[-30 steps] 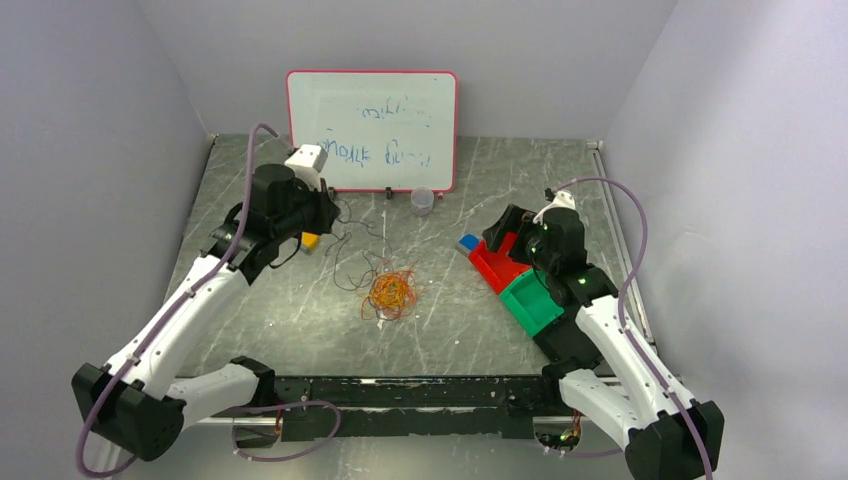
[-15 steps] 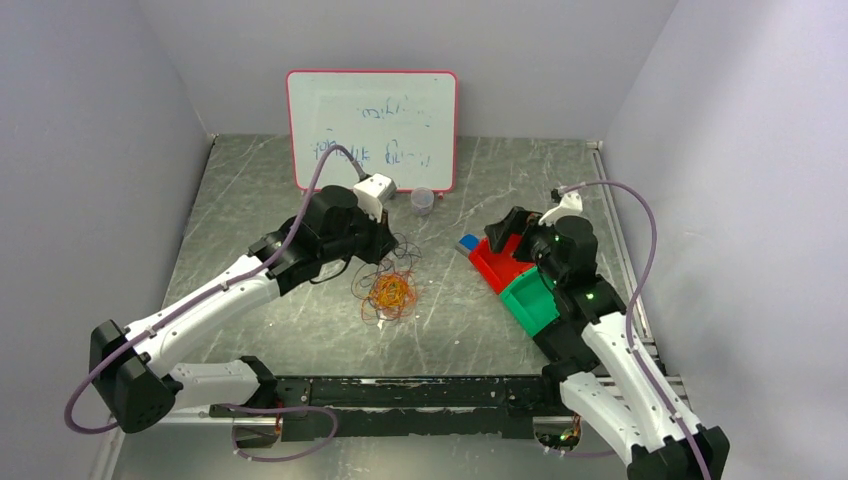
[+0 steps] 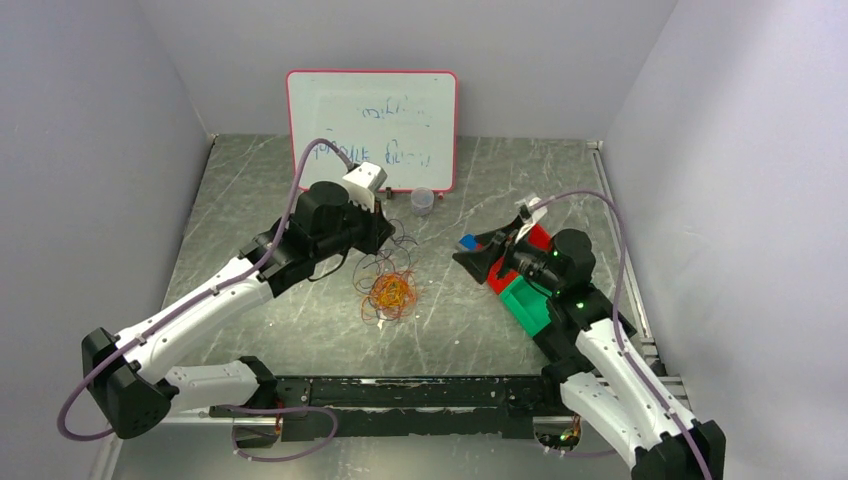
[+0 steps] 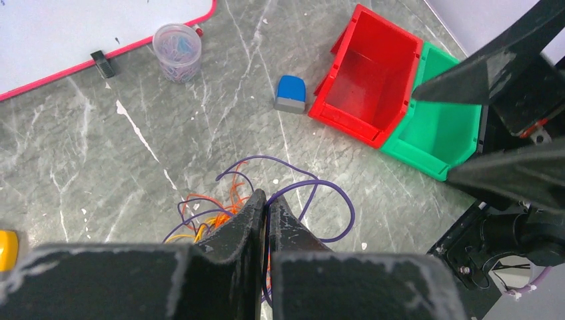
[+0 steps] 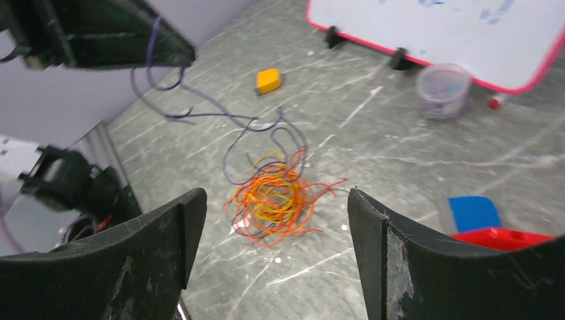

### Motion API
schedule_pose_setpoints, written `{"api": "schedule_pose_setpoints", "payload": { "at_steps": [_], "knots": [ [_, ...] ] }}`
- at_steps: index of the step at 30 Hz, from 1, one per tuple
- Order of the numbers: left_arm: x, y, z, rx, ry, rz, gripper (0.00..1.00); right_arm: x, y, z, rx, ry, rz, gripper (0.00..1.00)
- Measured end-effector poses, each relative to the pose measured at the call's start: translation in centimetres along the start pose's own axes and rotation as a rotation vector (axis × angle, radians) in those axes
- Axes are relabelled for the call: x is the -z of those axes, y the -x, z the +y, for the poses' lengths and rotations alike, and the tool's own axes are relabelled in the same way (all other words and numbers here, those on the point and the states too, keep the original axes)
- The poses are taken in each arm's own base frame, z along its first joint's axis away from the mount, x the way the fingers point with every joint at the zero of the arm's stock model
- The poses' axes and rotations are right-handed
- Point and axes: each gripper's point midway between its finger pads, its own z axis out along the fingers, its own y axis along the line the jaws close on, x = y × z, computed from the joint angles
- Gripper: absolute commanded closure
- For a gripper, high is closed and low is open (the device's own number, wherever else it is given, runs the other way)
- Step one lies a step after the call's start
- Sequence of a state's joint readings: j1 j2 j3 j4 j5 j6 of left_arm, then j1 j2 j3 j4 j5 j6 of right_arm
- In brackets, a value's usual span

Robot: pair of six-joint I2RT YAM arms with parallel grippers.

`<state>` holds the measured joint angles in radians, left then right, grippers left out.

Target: Untangle the cables

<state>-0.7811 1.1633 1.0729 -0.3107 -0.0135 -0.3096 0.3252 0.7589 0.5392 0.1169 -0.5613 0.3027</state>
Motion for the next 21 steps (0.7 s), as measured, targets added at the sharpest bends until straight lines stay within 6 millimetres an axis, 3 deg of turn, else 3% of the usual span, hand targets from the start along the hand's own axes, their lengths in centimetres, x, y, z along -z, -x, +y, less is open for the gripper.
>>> {"api": "schedule_pose_setpoints", "payload": {
  "at_steps": [8, 16, 21],
  "knots": [
    [0.3, 0.2, 0.2, 0.023, 0.012, -0.017, 0.93, -1.3, -1.7, 3.5, 0.123, 0.170, 0.053, 0.15],
    [-0.1, -0.9, 0.4, 0.037, 0.014, -0.007, 0.93, -3.5, -3.4, 4.9, 0.218, 0.210, 0.124, 0.15],
    [-0.2, -1.1, 0.3, 0.040, 0.003, -0.002, 0.93, -4.7, -3.9, 4.8, 0.241, 0.203, 0.136, 0.16]
  ]
}}
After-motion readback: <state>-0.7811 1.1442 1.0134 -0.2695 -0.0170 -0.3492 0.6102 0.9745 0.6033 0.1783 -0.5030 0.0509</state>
